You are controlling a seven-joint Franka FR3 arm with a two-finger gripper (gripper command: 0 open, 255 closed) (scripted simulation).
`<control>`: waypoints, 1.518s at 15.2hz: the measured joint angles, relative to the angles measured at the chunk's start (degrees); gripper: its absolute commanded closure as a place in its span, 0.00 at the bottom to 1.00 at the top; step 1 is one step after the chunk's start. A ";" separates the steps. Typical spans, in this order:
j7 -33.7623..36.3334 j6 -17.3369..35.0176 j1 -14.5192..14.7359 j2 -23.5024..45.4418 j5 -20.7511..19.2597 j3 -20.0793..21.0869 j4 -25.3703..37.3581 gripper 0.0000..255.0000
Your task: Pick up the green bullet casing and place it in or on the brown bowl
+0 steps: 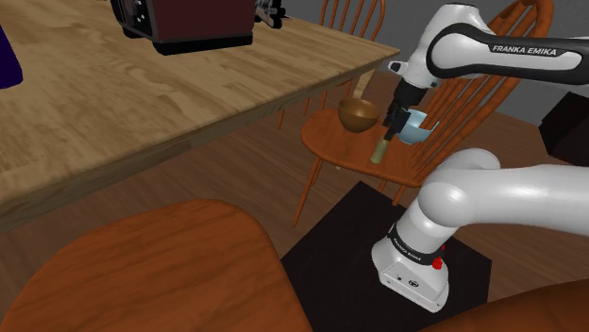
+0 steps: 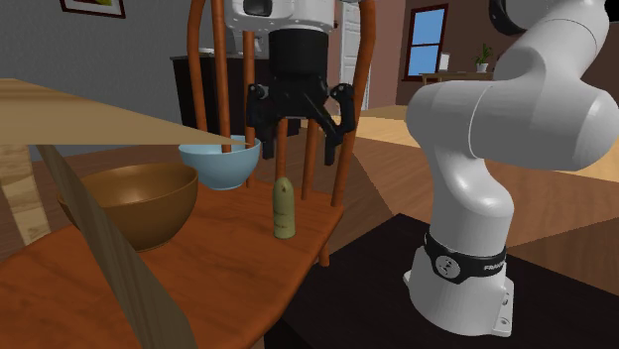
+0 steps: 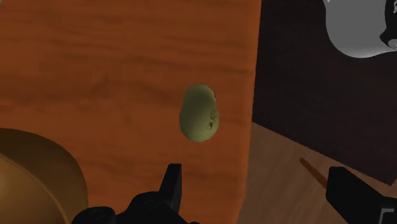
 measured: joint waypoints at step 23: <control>-8.72 14.79 -1.33 5.62 -8.77 -13.10 -5.57 1.00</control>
